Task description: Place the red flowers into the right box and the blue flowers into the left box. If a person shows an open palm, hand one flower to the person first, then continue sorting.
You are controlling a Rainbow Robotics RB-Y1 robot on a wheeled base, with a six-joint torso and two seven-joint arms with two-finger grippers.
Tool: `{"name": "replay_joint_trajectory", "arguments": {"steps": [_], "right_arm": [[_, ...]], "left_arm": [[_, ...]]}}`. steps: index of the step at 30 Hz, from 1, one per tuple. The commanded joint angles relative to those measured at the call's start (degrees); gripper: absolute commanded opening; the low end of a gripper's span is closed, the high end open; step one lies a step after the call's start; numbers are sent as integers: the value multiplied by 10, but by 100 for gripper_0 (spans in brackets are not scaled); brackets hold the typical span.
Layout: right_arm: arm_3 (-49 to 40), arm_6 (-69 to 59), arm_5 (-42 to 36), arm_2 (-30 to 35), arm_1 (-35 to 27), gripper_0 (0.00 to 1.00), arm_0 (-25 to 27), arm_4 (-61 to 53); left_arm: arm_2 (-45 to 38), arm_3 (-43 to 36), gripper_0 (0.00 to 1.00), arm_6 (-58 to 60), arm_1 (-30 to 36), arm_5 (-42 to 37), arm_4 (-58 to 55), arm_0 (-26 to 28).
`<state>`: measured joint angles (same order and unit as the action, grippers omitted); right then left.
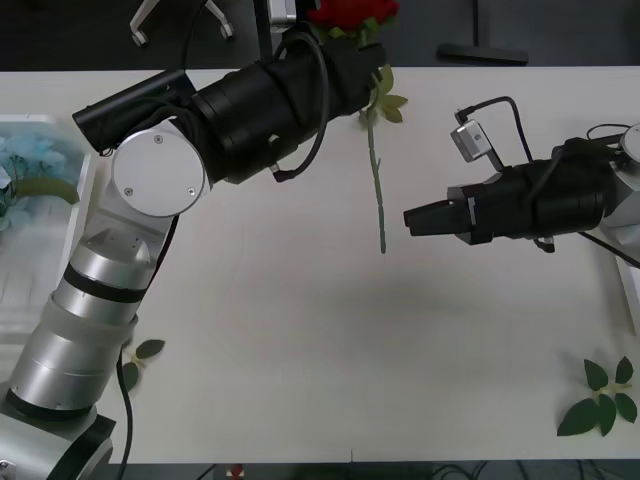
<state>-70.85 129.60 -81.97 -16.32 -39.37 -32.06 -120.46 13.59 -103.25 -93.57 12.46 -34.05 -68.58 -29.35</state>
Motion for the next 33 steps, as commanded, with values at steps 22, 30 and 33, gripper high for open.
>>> {"name": "replay_joint_trajectory", "arguments": {"steps": [22,30,33], "right_arm": [[-16,-15,25,11,84,28,1,22],[-20,-26,28,10,92,0,0,22],[-22,-28,28,10,91,0,1,23]], "left_arm": [[9,-10,0,24,-4,4,1,-15],[9,-10,0,24,-4,4,2,-14],[9,-10,0,24,-4,4,2,-14]]}}
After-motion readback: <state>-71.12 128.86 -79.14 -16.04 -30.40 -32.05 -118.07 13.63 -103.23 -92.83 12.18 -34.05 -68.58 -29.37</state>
